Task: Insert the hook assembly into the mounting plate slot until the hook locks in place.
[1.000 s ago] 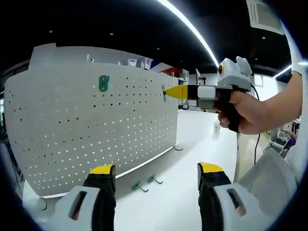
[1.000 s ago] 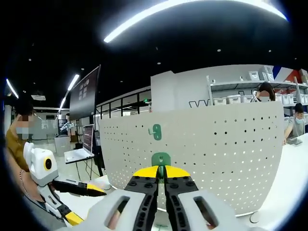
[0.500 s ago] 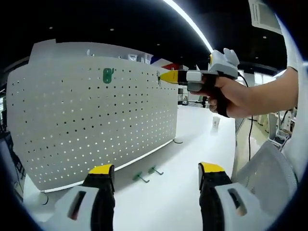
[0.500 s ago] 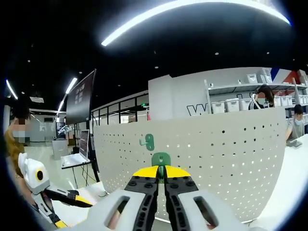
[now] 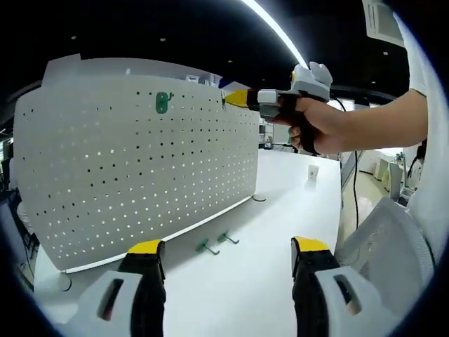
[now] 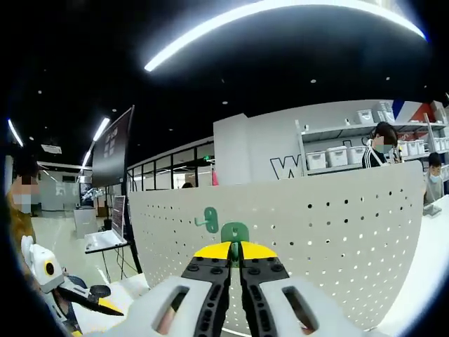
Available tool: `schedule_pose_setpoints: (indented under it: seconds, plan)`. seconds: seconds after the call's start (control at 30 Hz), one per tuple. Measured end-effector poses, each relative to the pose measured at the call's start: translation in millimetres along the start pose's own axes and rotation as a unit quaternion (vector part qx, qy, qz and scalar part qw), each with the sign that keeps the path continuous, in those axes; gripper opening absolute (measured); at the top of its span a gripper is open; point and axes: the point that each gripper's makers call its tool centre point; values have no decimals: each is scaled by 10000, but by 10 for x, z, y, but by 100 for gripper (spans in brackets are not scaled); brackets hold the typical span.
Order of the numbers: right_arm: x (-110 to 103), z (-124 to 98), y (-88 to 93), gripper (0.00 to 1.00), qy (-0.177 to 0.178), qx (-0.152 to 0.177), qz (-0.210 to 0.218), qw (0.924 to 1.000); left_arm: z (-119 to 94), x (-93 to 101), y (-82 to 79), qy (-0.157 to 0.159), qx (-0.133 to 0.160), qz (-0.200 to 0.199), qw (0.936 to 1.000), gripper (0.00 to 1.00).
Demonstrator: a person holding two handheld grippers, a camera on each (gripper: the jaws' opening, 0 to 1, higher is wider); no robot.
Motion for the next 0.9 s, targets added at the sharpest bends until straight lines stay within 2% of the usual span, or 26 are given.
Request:
schedule_pose_setpoints:
  seconds: [0.3, 0.9]
  plan:
    - [47, 186, -92, 1, 20, 142, -19, 9999, -66, -69, 60, -27, -71, 30, 10000, 75]
    - [71, 495, -118, 1, 226, 282, -257, 9990, -157, -86, 175, 26, -189, -11, 9998, 75]
Point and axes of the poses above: the point that each gripper's makers call its tool centre point, and the gripper's own axes: z roughly forward along the fingers, x roughly to its right, y roughly out of its underside, and after that the axes turned 7 degrees about -y, right-handed
